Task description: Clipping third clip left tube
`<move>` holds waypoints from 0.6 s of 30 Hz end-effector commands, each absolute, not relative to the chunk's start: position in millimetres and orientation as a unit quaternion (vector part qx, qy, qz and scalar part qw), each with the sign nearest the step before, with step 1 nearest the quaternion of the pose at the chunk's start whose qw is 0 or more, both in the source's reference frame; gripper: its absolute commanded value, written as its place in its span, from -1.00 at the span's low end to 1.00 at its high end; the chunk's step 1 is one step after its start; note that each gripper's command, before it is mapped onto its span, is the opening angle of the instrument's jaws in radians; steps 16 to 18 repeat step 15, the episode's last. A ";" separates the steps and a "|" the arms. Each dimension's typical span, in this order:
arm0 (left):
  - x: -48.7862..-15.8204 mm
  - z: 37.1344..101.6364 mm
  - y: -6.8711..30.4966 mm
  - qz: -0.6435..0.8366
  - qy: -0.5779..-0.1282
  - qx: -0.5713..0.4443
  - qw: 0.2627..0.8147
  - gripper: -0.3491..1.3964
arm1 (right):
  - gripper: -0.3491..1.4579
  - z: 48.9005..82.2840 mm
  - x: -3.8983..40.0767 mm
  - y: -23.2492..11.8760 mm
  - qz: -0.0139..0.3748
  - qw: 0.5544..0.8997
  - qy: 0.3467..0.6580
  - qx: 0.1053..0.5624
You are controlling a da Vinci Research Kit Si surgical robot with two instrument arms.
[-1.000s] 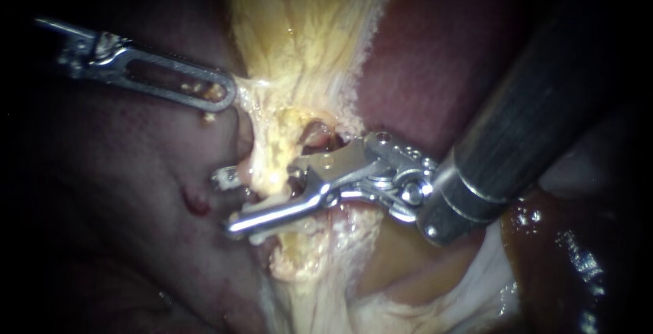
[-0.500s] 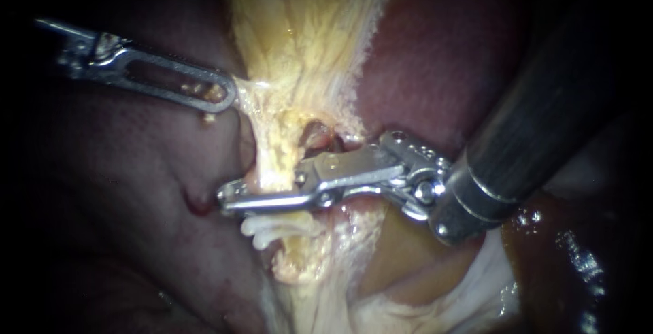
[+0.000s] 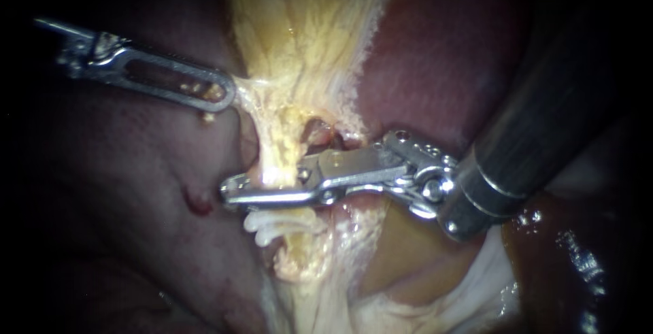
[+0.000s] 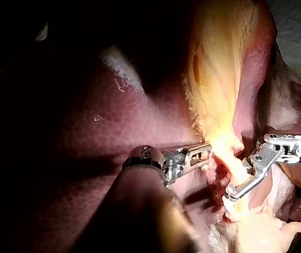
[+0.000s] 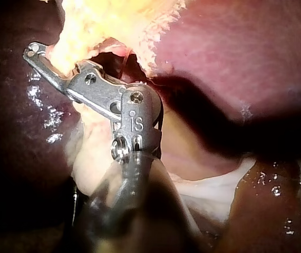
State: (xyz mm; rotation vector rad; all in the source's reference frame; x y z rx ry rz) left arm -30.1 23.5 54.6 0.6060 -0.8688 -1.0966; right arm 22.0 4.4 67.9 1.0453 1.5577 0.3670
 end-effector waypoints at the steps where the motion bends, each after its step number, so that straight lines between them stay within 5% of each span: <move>1: -30.1 54.6 23.5 -0.497 -0.394 0.275 0.723 -1.00 | -1.00 68.0 21.8 4.5 0.157 0.578 0.665 0.446; 18: -30.0 54.6 23.5 -0.497 -0.394 0.275 0.723 -1.00 | -1.00 68.1 21.6 4.8 0.159 0.574 0.667 0.447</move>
